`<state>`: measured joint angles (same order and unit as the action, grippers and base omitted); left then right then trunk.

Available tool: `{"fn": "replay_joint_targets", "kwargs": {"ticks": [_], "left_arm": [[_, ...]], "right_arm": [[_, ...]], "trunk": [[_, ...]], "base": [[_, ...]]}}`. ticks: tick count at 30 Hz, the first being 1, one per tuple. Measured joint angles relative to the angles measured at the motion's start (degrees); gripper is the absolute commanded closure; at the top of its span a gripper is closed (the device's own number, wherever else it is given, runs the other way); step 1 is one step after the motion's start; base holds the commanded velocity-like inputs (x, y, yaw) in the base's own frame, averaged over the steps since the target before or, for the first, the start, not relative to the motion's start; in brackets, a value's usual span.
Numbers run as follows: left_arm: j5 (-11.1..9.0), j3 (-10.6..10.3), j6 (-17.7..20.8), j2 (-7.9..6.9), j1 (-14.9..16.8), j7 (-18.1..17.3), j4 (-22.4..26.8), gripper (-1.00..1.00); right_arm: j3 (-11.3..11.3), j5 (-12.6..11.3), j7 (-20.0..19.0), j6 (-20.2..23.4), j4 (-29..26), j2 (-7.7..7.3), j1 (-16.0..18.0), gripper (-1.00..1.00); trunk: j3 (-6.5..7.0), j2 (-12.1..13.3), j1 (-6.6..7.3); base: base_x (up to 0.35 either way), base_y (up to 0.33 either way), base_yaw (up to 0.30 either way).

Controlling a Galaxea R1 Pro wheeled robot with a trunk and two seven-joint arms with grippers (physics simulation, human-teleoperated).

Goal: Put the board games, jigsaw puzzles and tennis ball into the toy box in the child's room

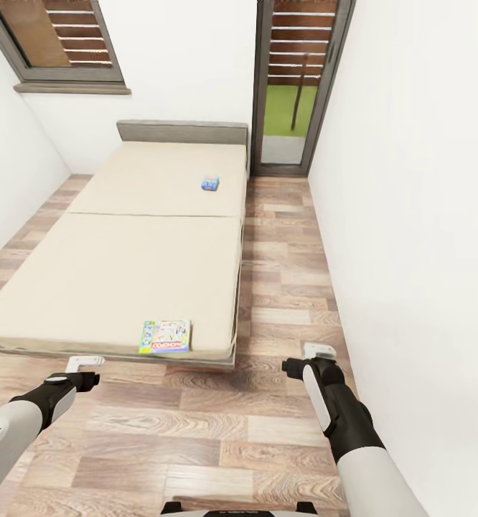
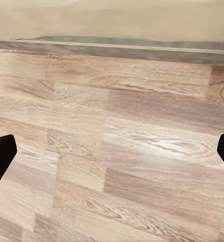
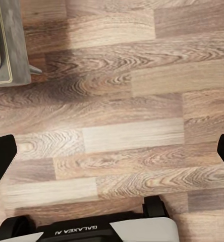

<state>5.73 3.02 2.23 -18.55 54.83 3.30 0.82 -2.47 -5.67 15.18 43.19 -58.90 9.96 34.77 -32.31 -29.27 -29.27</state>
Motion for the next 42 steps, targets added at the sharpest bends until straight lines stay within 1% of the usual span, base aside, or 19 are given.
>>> {"fn": "replay_joint_targets", "kwargs": {"ticks": [28, 42], "left_arm": [[0.00, -0.15, -0.54, 0.00, -0.01, 0.00, 0.02, -1.00], [0.00, -0.42, -0.64, 0.00, -0.01, -0.01, 0.02, -1.00]], "right_arm": [[-0.09, -0.06, 0.02, -0.61, 0.07, 0.00, -0.01, -1.00], [-0.06, -0.06, 0.02, -0.79, 1.67, 0.00, 0.00, -1.00]], "trunk": [[2.65, 0.00, 0.00], [3.98, 0.00, 0.00]], "base": [[0.000, 0.000, 0.000], [0.000, 0.000, 0.000]]}}
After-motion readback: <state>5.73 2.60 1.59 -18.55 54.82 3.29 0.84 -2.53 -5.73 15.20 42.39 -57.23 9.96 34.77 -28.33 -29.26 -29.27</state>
